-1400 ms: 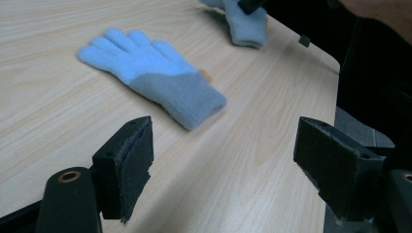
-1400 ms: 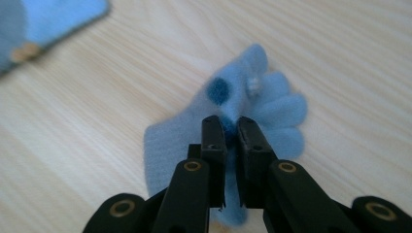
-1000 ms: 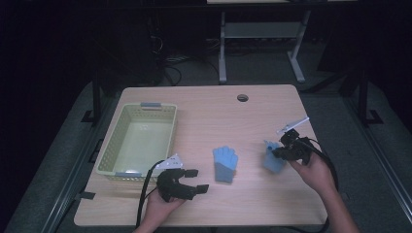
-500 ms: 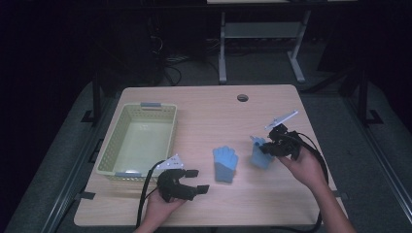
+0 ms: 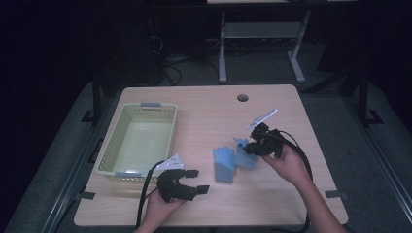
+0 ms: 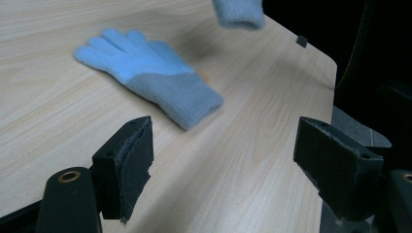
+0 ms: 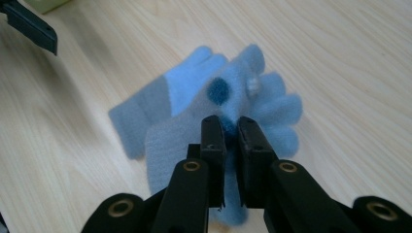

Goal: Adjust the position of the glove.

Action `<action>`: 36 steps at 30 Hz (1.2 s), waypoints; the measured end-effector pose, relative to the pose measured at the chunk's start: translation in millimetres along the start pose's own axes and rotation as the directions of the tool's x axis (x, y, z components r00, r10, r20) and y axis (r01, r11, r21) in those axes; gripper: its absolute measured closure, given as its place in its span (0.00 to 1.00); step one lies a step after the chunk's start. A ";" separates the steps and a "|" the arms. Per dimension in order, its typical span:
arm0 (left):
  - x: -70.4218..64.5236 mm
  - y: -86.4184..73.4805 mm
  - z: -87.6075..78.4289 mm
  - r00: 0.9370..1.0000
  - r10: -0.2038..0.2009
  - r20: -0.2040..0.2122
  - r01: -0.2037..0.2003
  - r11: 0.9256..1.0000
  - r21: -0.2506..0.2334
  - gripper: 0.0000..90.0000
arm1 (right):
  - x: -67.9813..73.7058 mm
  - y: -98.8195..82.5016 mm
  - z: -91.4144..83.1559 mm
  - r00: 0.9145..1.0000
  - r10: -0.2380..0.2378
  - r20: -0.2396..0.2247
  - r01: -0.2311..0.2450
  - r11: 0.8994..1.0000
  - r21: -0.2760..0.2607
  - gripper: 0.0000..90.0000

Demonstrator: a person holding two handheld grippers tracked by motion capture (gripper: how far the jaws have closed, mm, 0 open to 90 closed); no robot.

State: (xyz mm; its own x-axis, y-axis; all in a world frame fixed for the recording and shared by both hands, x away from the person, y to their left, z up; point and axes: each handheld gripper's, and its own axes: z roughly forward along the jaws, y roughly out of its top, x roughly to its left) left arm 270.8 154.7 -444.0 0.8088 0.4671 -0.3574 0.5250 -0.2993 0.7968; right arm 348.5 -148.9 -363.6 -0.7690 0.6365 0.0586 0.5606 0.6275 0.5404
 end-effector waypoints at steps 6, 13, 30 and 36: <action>-0.5 0.1 -0.5 1.000 0.001 -0.004 -0.001 1.000 -0.001 0.24 | 7.4 8.6 8.3 0.999 -0.022 -0.025 0.022 1.000 0.003 0.92; -1.2 -0.3 0.9 1.000 0.005 0.002 -0.005 1.000 0.001 0.24 | 19.0 19.5 26.3 0.996 -0.060 -0.062 0.062 0.998 0.021 0.92; -0.2 -0.4 -0.7 1.000 -0.004 0.005 0.004 1.000 -0.007 0.24 | 29.6 25.5 68.1 0.990 -0.107 -0.092 0.115 0.989 0.096 0.90; 0.0 -0.2 -1.0 1.000 -0.007 0.005 0.007 1.000 -0.006 0.24 | 31.9 26.4 74.8 0.989 -0.125 -0.079 0.133 0.985 0.108 0.86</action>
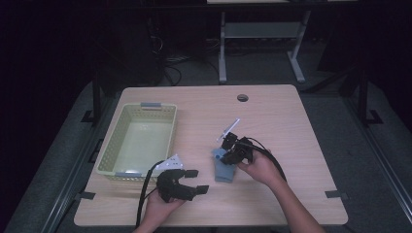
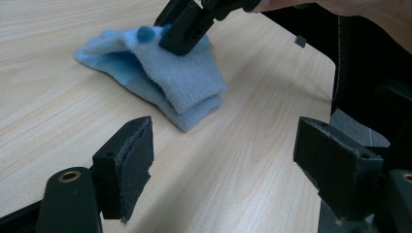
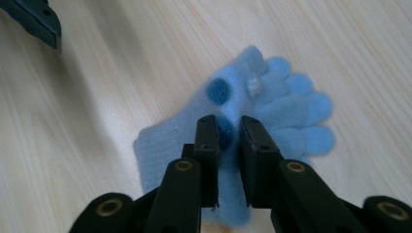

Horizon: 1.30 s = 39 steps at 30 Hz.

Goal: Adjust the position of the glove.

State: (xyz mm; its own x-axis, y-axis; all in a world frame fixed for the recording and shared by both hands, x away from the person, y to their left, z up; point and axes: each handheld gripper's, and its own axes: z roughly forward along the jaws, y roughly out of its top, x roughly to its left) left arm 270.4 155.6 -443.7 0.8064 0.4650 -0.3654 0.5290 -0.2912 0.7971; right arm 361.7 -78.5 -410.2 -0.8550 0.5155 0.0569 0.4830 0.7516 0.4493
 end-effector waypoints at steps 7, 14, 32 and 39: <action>-0.8 -0.2 0.4 1.000 0.005 -0.003 -0.005 1.000 0.003 0.25 | -0.8 -0.1 8.0 1.000 0.001 0.004 -0.001 1.000 0.023 0.75; -1.3 0.2 0.9 1.000 0.008 0.000 -0.008 1.000 0.010 0.25 | -3.9 -2.5 3.4 0.999 0.048 -0.015 -0.048 0.998 -0.031 0.81; -1.2 6.1 10.8 0.998 -0.064 0.027 0.063 0.998 0.020 0.32 | -8.8 -24.6 9.1 0.981 0.189 -0.043 -0.192 0.978 -0.088 0.65; 3.0 16.6 17.1 0.990 -0.141 -0.005 0.141 0.990 0.016 0.32 | -9.4 -38.9 -5.4 0.962 0.270 -0.044 -0.273 0.952 -0.138 0.53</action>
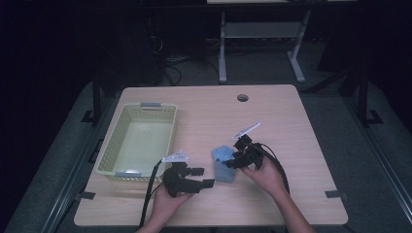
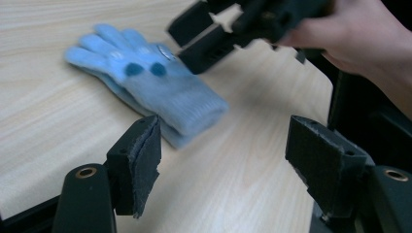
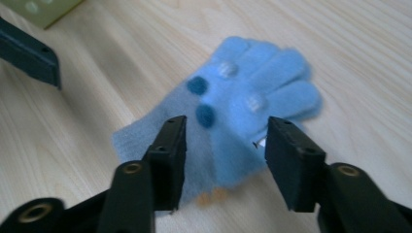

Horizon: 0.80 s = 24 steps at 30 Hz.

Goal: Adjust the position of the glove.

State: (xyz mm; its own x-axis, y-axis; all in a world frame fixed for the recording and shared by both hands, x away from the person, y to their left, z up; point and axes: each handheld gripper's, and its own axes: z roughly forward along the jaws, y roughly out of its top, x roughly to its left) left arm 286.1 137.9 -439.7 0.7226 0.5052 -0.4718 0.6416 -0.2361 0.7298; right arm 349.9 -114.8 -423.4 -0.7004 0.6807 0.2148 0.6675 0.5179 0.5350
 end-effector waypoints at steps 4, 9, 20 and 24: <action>4.9 6.7 9.9 0.997 -0.070 -0.014 0.070 0.997 0.012 0.36 | -1.7 -9.7 -4.4 0.997 0.074 -0.032 -0.075 0.997 -0.021 0.49; 13.4 13.0 23.5 0.988 -0.148 -0.051 0.151 0.987 0.051 0.36 | -6.0 -23.8 -4.1 0.988 0.150 -0.044 -0.152 0.987 -0.049 0.42; 32.9 21.3 46.7 0.959 -0.273 -0.074 0.278 0.958 0.075 0.44 | -16.0 -41.7 3.3 0.958 0.269 -0.100 -0.277 0.958 -0.079 0.45; 36.4 19.9 50.0 0.953 -0.295 -0.068 0.300 0.950 0.091 0.52 | -15.2 -42.4 6.9 0.945 0.304 -0.119 -0.316 0.945 -0.091 0.48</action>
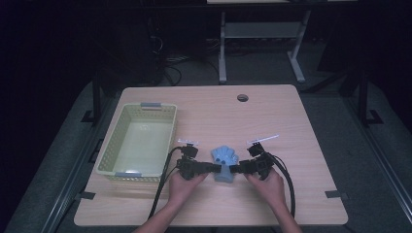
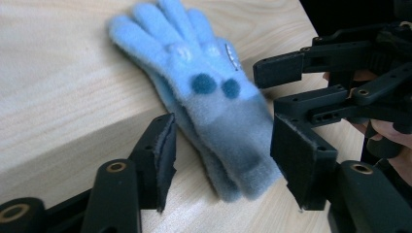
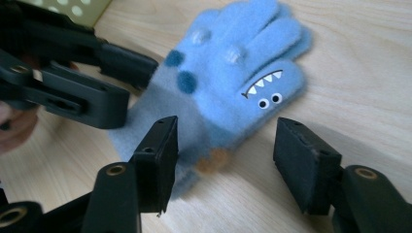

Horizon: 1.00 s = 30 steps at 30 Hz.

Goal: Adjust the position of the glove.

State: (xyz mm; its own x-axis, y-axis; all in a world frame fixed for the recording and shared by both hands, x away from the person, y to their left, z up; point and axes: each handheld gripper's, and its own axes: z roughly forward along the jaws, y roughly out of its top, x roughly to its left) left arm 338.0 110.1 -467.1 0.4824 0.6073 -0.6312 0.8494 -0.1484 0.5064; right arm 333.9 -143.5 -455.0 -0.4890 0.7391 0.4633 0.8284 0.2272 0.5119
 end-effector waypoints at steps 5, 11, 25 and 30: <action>0.6 0.3 3.4 1.000 -0.012 0.002 0.012 1.000 0.013 0.58 | -0.6 -0.8 4.8 0.999 0.033 -0.001 -0.033 0.999 -0.005 0.53; 3.7 0.1 6.9 1.000 -0.024 0.005 0.024 0.999 0.021 0.61 | 0.2 -1.1 9.3 0.999 0.044 0.004 -0.044 0.999 -0.004 0.58; 5.5 3.0 13.3 0.998 -0.042 0.036 0.040 0.997 0.064 0.71 | 13.8 0.2 19.9 0.998 0.010 0.066 -0.010 1.000 -0.008 0.81; 11.4 5.5 16.0 0.994 -0.079 0.074 0.074 0.995 0.068 0.78 | 12.1 -0.5 21.5 0.999 0.029 0.042 -0.028 0.999 -0.023 0.85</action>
State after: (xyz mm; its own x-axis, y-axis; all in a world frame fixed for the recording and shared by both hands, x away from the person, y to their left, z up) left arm 351.6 103.7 -481.0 0.4284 0.5579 -0.7108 0.8953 -0.1558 0.4173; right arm 333.5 -121.0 -465.2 -0.4529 0.7716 0.4467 0.8352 0.1918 0.5155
